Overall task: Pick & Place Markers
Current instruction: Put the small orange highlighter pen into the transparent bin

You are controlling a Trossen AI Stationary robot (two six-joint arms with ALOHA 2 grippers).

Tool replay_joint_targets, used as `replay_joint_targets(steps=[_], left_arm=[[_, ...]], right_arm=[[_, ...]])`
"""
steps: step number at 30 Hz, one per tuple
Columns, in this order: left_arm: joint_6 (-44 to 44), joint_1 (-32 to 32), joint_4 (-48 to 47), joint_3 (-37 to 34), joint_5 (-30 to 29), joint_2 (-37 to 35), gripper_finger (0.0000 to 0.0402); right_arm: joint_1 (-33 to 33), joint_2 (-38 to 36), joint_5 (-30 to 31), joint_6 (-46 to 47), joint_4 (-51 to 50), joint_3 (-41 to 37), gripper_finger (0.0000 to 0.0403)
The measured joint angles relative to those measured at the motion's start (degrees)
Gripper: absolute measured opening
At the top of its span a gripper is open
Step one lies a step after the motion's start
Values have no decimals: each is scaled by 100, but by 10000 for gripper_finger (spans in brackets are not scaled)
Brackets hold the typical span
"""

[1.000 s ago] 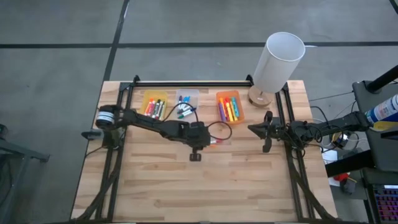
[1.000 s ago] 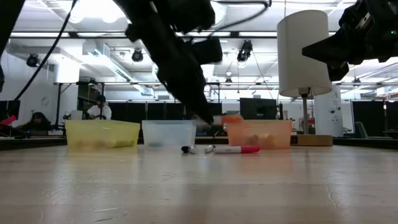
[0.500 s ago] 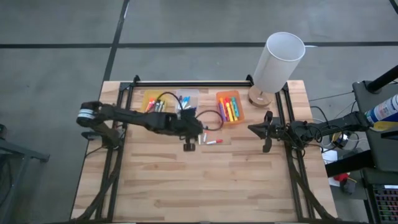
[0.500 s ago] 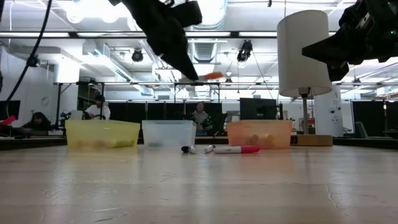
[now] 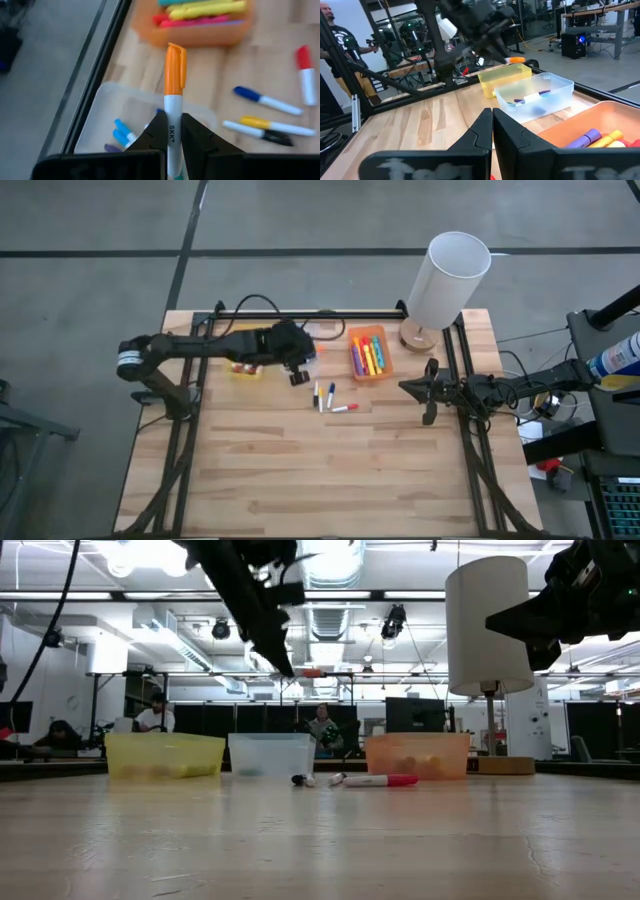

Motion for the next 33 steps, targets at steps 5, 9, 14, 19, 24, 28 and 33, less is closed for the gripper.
replay_joint_targets(steps=[5,9,14,19,24,28,33], left_arm=[[7,653,281,-162,112,225,27],[-190,1151,419,-294,487,402,27],[-585,1476,415,-521,1044,569,28],[-932,1617,412,-620,1075,808,28],[-1038,1661,429,-620,1074,963,28],[-1279,1657,571,-618,978,1031,34],[-1337,1662,551,-620,843,1103,79]], right_arm=[[1,0,0,0,0,0,9],[0,0,0,0,0,0,9],[1,0,-2,1,2,0,9],[2,0,-2,0,2,0,9],[2,0,0,0,2,0,9],[2,0,-2,1,2,0,9],[0,0,0,0,2,0,9]])
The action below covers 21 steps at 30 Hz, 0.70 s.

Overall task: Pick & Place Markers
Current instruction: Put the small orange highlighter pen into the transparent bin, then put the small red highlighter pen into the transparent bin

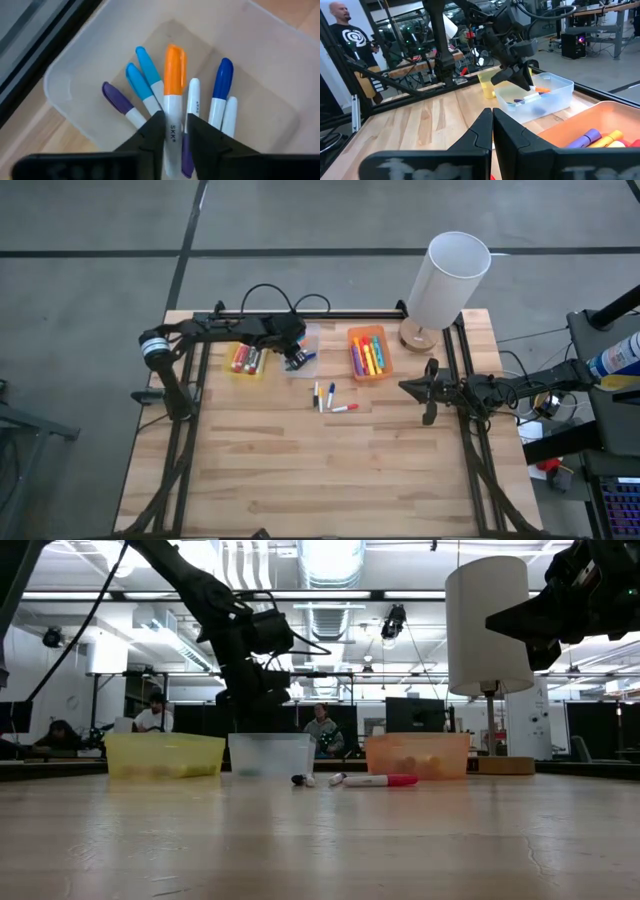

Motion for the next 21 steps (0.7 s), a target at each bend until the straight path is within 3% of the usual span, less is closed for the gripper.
replay_joint_targets(steps=[7,14,21], left_arm=[[-45,-10,-6,0,-2,2,137],[-100,-73,-3,86,-11,-54,139],[345,-519,48,151,-6,-408,139]], right_arm=[[1,-2,-2,0,0,0,9],[0,-2,0,0,0,0,9],[2,0,-2,0,0,0,9]])
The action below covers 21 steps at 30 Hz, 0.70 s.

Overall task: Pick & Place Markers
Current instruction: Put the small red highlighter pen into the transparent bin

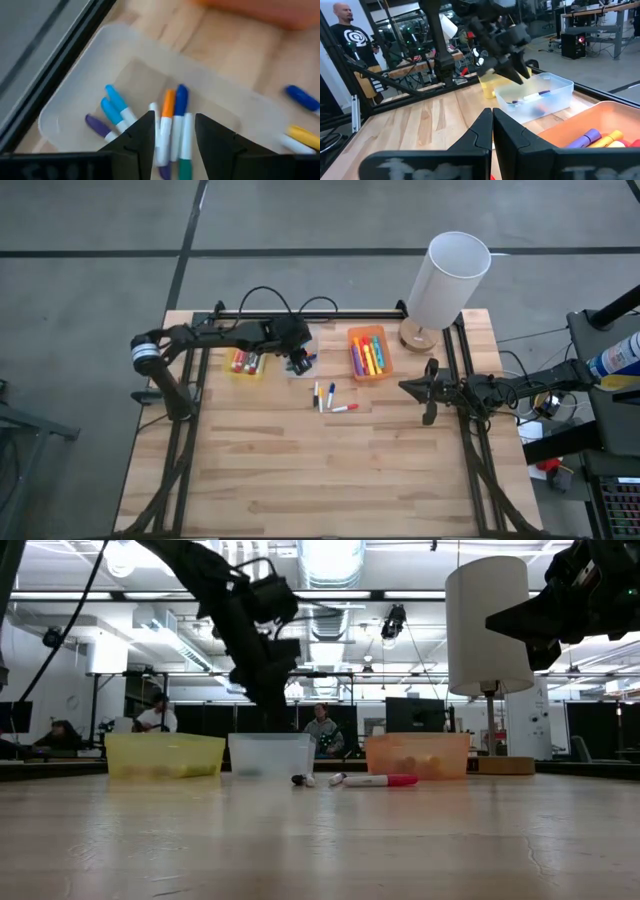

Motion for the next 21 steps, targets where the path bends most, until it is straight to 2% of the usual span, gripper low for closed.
replay_joint_targets(steps=[5,10,14,21], left_arm=[[282,-558,16,-2,57,-171,140],[-176,-1128,260,-13,534,-171,140],[-344,-1560,498,-64,637,-155,140],[81,-2067,1801,-92,809,228,140]], right_arm=[[0,0,2,0,0,0,9],[-1,0,1,0,0,0,9],[-1,0,0,1,0,0,9],[-2,0,0,0,0,0,9]])
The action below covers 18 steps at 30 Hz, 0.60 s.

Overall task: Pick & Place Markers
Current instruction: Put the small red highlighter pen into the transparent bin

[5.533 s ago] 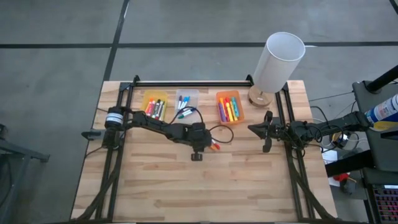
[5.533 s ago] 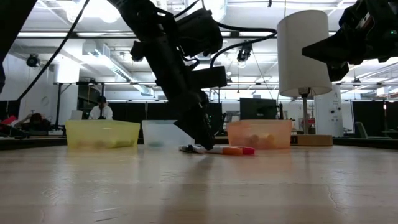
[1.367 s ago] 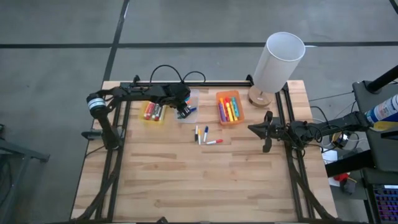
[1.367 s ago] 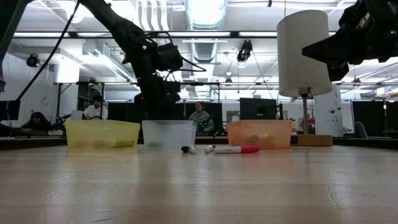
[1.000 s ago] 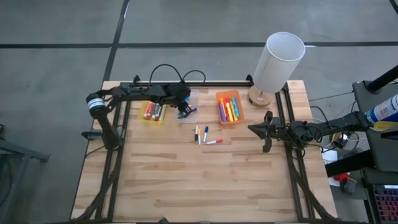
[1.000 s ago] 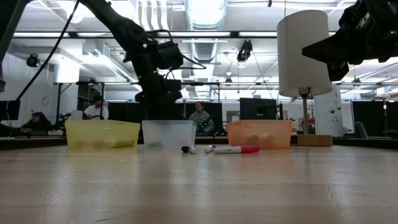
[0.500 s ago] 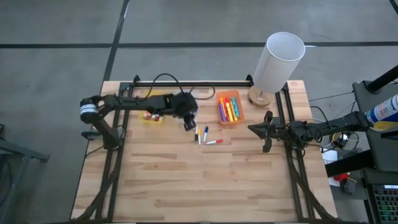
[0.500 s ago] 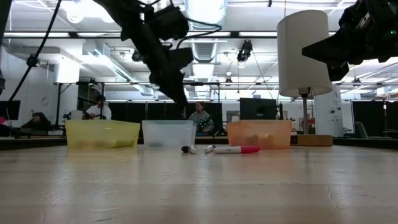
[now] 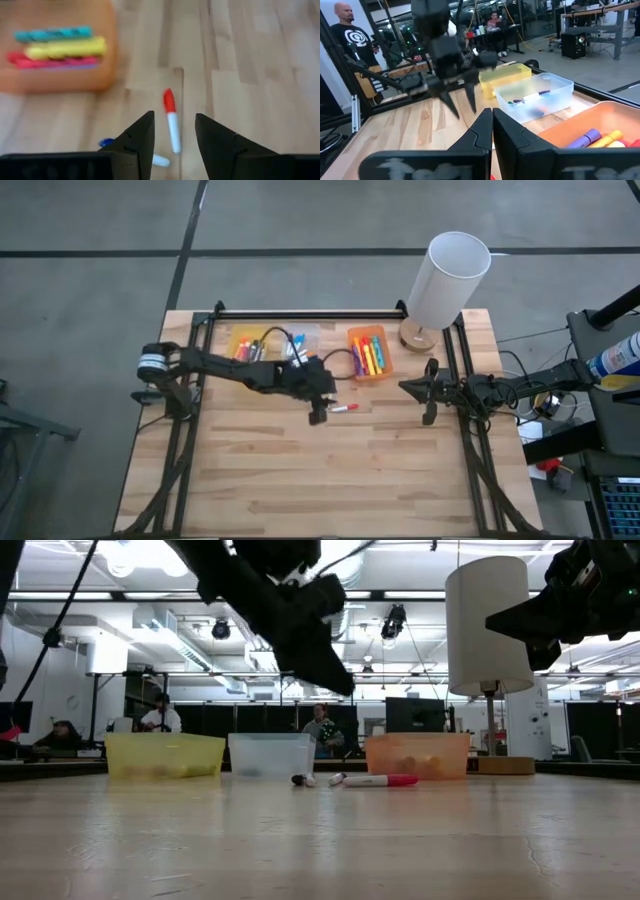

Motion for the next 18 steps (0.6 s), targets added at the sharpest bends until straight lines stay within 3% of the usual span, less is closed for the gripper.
replay_joint_targets(steps=[7,18], left_arm=[[-18,-56,543,68,61,741,140],[105,-86,598,449,45,1715,140]], right_arm=[[-1,-2,2,0,0,0,9],[0,0,1,1,-2,0,9]])
